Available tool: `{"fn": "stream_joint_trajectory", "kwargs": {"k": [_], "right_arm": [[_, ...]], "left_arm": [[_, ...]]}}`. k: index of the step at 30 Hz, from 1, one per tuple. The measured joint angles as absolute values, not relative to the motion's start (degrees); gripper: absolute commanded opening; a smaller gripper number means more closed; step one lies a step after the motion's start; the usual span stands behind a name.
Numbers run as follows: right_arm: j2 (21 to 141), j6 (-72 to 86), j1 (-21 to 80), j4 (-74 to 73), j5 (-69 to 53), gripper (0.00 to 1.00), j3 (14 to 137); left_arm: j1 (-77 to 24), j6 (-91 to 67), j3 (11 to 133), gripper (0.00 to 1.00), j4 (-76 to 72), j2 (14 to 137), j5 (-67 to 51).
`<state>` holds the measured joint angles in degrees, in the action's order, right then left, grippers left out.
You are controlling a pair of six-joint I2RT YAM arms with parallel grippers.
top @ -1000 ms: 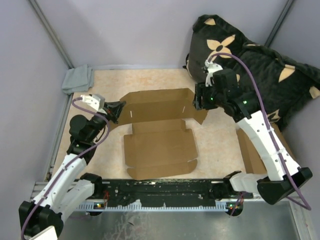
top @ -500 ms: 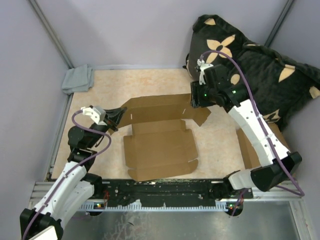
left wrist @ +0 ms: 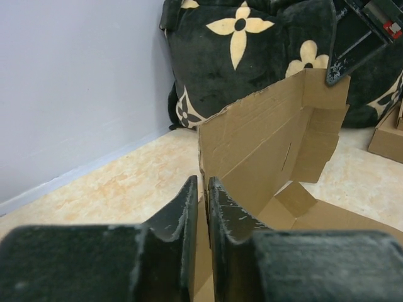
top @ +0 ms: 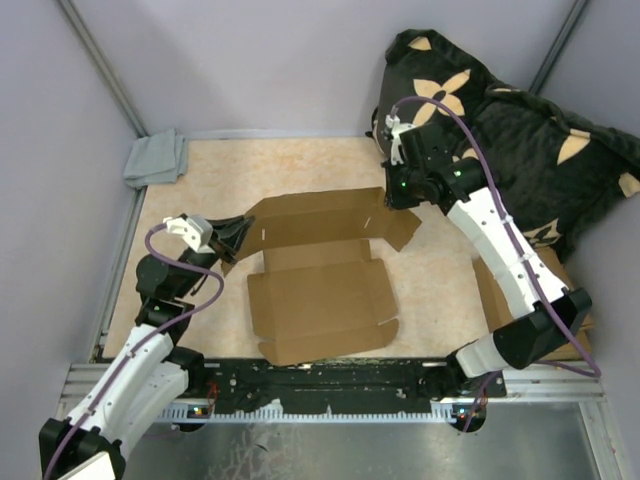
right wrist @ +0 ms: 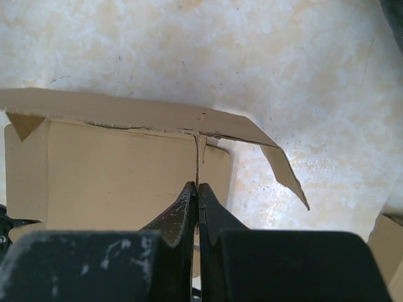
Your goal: Fold the paper box
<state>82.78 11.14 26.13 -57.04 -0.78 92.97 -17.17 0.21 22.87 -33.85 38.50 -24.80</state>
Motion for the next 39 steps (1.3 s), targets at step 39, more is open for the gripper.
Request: {"fn": "stream_joint_trajectory", "kwargs": {"k": [39], "right_arm": [[60.01,18.63,36.4,-17.67,12.51,0.0,50.94]], "left_arm": [[-17.34,-12.32,43.27,0.46,4.36,47.9,-13.89]]}}
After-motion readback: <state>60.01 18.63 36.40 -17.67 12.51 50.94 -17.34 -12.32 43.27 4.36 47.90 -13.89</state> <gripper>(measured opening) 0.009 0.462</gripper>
